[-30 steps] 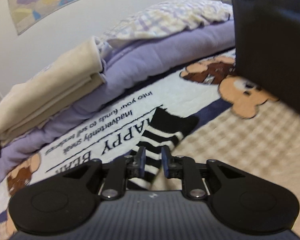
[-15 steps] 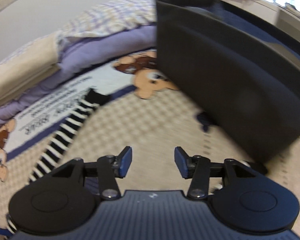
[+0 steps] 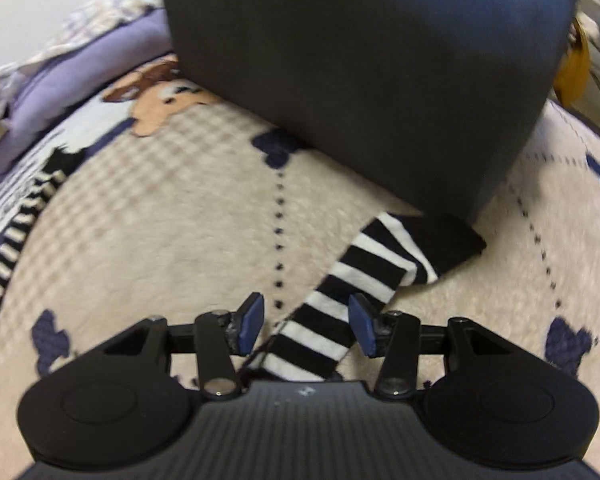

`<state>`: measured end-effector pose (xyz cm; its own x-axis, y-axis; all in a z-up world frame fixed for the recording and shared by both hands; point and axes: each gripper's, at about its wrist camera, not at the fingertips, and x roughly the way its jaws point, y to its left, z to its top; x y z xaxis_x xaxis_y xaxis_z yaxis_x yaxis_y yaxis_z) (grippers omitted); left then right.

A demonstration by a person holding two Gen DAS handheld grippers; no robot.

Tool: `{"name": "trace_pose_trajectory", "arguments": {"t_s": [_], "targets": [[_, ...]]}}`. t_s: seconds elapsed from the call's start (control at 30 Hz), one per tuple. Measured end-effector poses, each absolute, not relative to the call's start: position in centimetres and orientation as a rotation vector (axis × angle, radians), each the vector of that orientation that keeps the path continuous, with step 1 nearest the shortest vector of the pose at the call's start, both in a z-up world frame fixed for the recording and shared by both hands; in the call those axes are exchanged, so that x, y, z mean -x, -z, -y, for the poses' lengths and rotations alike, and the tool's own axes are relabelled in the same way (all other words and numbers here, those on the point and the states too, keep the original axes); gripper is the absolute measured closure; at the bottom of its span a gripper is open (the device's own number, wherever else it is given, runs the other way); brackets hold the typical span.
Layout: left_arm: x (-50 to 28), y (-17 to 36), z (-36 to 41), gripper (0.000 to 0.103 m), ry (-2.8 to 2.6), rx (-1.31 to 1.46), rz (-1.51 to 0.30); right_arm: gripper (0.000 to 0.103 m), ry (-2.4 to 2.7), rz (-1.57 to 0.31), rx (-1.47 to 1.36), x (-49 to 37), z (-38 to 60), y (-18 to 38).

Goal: Fold clothes

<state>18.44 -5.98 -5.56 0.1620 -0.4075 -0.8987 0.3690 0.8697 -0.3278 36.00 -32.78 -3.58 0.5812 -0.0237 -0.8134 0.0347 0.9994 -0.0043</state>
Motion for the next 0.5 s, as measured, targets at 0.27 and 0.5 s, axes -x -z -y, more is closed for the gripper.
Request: {"name": "trace_pose_trajectory", "arguments": {"t_s": [0.27,0.5], "targets": [[-17.4,5.6,5.2,0.033,0.569,0.038,-1.293,0.097,0.009,-0.845,-0.072,-35.4,33.5,4.1],[-17.2,5.7,4.8,0.033,0.578,0.037,-1.297,0.098,-0.295,-0.591,-0.424,-33.5,36.6,1.2]]}}
